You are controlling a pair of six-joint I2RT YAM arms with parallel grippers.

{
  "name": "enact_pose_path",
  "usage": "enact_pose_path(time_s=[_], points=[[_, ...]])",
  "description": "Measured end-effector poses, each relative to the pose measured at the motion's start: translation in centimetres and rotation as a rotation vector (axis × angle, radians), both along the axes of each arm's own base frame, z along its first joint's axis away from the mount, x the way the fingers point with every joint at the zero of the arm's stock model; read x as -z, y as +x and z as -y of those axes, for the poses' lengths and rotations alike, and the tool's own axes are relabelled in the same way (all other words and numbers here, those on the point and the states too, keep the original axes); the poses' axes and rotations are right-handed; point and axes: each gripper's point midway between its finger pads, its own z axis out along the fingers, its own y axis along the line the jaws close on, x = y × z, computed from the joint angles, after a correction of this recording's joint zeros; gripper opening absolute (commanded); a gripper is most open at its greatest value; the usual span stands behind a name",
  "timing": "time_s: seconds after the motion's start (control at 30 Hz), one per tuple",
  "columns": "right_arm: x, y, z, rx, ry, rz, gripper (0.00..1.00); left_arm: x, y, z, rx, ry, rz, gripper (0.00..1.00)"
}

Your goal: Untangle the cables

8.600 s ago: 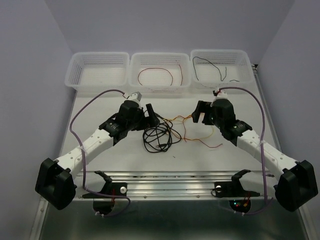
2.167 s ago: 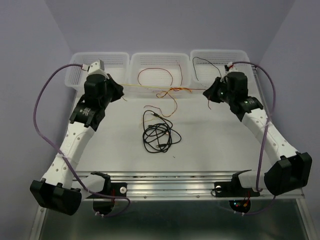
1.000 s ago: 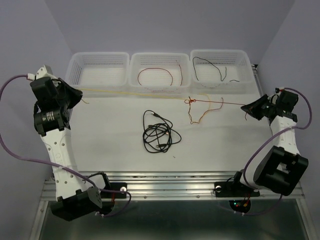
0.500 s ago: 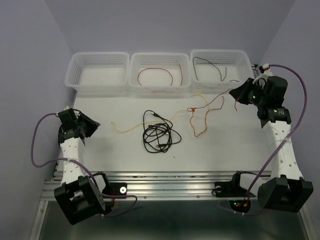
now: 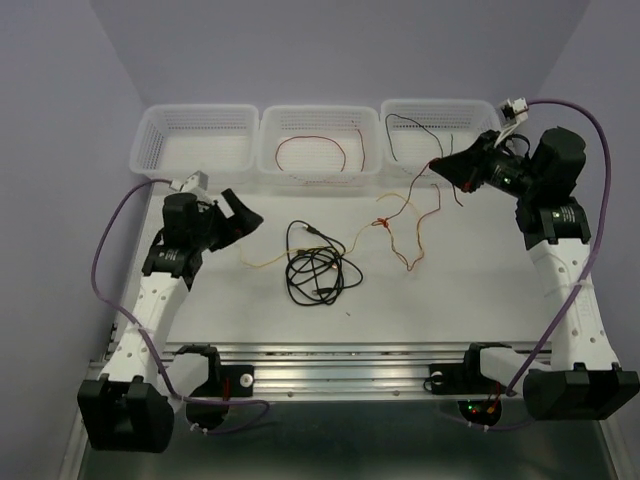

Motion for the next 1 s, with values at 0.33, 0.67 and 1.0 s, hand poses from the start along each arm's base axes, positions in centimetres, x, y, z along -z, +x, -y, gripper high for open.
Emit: enact_pose_path(time_s=[0.33,0.67,1.0], points=[[-5.3,-2.4,-1.9,-0.161,0.064,0.065,0.01,-5.5,-2.2,17.9,0.747,0.049,0.408,0.99],[-6.7,-3.9,-2.5,-0.229,0.088,0.072,0.01,-0.8,1.2,25.4,1.093,0.17,0.477,0.99],[-8.0,-4.5,-2.8,-0.248,0.099,0.095,0.01,-0.4,-0.1,29.0,1.3,0.099,0.537,0.96]])
